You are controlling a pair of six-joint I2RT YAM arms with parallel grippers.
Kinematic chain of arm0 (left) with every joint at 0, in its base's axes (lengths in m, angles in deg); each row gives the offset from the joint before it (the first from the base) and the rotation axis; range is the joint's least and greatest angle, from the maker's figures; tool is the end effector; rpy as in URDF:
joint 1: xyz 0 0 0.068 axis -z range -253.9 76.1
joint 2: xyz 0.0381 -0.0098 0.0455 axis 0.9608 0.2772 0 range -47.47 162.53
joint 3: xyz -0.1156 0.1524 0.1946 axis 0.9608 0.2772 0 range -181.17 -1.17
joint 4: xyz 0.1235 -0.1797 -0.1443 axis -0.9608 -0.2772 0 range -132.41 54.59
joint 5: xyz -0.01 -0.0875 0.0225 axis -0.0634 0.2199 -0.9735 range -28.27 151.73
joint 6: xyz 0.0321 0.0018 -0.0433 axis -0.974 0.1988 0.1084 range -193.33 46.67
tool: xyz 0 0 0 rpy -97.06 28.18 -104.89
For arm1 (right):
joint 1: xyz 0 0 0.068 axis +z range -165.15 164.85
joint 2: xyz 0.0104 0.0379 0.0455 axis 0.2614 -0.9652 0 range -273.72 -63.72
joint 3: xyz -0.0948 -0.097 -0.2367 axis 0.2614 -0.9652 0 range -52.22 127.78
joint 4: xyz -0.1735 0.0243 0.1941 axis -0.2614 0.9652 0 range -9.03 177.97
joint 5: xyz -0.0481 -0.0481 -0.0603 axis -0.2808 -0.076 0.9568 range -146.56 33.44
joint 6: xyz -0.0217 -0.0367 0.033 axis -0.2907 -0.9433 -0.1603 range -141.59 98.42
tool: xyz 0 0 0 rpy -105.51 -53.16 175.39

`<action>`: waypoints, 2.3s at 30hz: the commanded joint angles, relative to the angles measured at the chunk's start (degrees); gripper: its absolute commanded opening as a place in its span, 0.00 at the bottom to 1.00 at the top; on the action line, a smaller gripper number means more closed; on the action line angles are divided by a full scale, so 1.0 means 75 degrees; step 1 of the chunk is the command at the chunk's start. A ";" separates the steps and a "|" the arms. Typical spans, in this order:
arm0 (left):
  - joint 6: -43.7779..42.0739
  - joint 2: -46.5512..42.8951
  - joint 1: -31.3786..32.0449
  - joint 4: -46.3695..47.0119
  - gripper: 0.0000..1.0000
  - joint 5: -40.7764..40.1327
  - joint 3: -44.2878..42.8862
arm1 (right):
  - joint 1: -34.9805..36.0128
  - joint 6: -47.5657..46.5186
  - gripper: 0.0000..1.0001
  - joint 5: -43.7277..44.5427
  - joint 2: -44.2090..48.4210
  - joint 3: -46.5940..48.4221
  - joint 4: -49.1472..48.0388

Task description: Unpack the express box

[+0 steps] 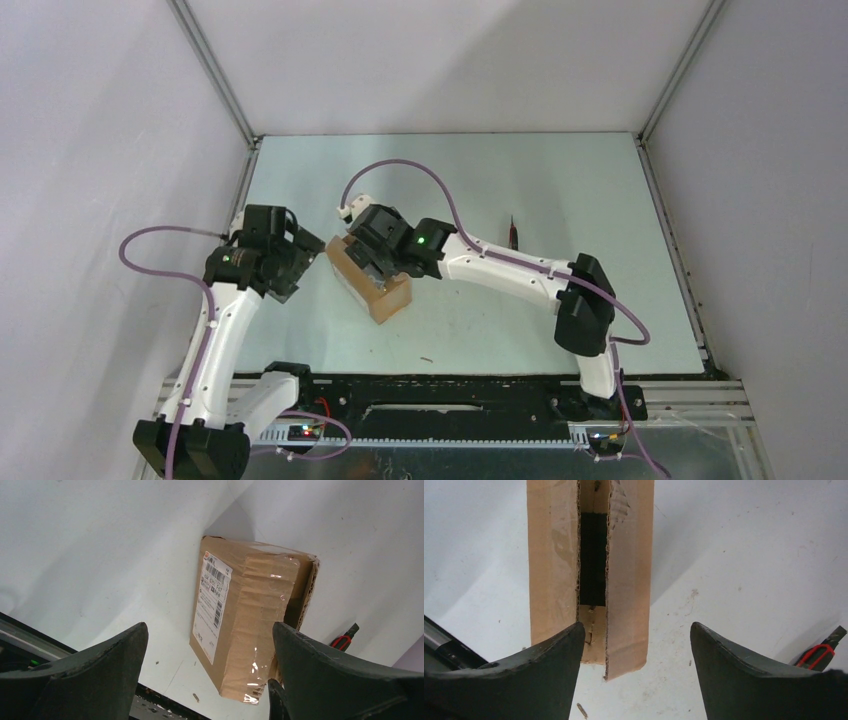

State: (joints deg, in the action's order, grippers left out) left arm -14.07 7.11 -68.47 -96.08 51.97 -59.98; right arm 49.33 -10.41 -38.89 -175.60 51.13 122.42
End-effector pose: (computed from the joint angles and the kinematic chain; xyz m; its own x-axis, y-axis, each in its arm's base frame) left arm 0.1670 -0.0098 0.3156 -0.4241 -0.8106 -0.4039 -0.7130 0.5738 -0.4030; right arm 0.1989 0.3915 0.2988 -0.4740 -0.5642 -0.6760 -0.6971 0.7095 -0.1033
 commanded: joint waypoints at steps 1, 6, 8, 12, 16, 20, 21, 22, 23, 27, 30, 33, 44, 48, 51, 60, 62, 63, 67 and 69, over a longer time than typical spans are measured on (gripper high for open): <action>-0.0241 -0.0116 -0.0079 0.0143 0.97 0.0212 0.0230 | 0.0082 -0.0042 0.76 0.0398 -0.0267 0.0482 0.0033; -0.0228 -0.0027 -0.0084 0.0352 0.97 0.0545 0.0326 | 0.0073 -0.0037 0.60 0.0531 -0.0427 0.0505 -0.0133; -0.0209 0.0064 -0.0089 0.0468 0.97 0.0727 0.0344 | 0.0074 -0.0032 0.49 0.0548 -0.0494 0.0542 -0.0176; -0.0081 0.0415 -0.0071 0.0823 0.97 0.1330 0.0394 | 0.0090 0.0150 0.18 0.0710 -0.0472 0.0570 -0.0293; 0.0042 0.0743 -0.0062 0.0984 0.97 0.1737 0.0200 | 0.0265 0.0287 0.00 0.1546 -0.0104 0.0389 -0.0527; 0.0037 0.0948 -0.0039 0.0848 0.97 0.1697 -0.0158 | 0.0498 0.0387 0.00 0.2393 0.0346 0.0117 -0.0808; 0.0024 0.1023 -0.0009 0.0781 0.96 0.1685 -0.0228 | 0.0537 0.0376 0.00 0.2538 0.0484 -0.0003 -0.0958; 0.0012 0.1100 0.0030 0.0730 0.96 0.1652 -0.0313 | 0.0580 0.0383 0.00 0.2652 0.0601 -0.0109 -0.1067; -0.0002 0.1160 0.0073 0.0728 0.96 0.1615 -0.0361 | 0.0624 0.0368 0.00 0.2767 0.0754 -0.0216 -0.1214; -0.0076 0.1490 0.0304 0.0845 0.95 0.1639 -0.0506 | 0.0814 0.0118 0.00 0.3232 0.1113 -0.0577 -0.1804; -0.0116 0.1658 0.0461 0.0986 0.95 0.1582 -0.0715 | 0.0917 -0.0102 0.00 0.3505 0.1131 -0.0564 -0.1881; -0.0174 0.1776 0.0577 0.0933 0.94 0.1490 -0.1059 | 0.0951 -0.0165 0.00 0.3495 0.1169 -0.0611 -0.1924; -0.0447 0.1837 0.0821 0.0664 0.94 0.1328 -0.1350 | 0.0781 -0.0106 0.00 0.3502 0.1291 -0.0639 -0.2019; -0.0358 0.1860 0.0894 0.0685 0.87 0.1325 -0.0975 | 0.0569 0.0229 0.00 0.3304 0.1360 -0.0613 -0.1886; -0.0332 0.1770 0.0914 0.0782 0.75 0.1325 -0.0703 | 0.0271 0.0584 0.00 0.3012 0.1518 -0.0663 -0.1774; -0.0649 0.1559 0.0928 0.1304 0.32 0.0499 -0.0632 | -0.0754 0.1667 0.00 -0.0360 0.2413 -0.1856 -0.2769; -0.0766 0.1587 0.0947 0.1557 0.31 0.0494 -0.0580 | -0.1012 0.2002 0.00 -0.1276 0.2559 -0.2243 -0.3022; -0.0821 0.1607 0.0947 0.1657 0.32 0.0512 -0.0564 | -0.1190 0.2216 0.00 -0.1722 0.2627 -0.2419 -0.3186; -0.0928 0.1663 0.1021 0.1752 0.34 0.0381 -0.0505 | -0.1876 0.3239 0.00 -0.3421 0.2792 -0.3294 -0.4061; -0.0929 0.1607 0.1028 0.1796 0.35 0.0373 -0.0386 | -0.2093 0.3572 0.00 -0.3889 0.2771 -0.3592 -0.4398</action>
State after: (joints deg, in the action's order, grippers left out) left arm -18.85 19.66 -61.22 -85.00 57.28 -65.29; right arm 36.57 7.76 -54.21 -156.98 27.46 99.18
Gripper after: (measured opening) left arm 0.345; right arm 0.008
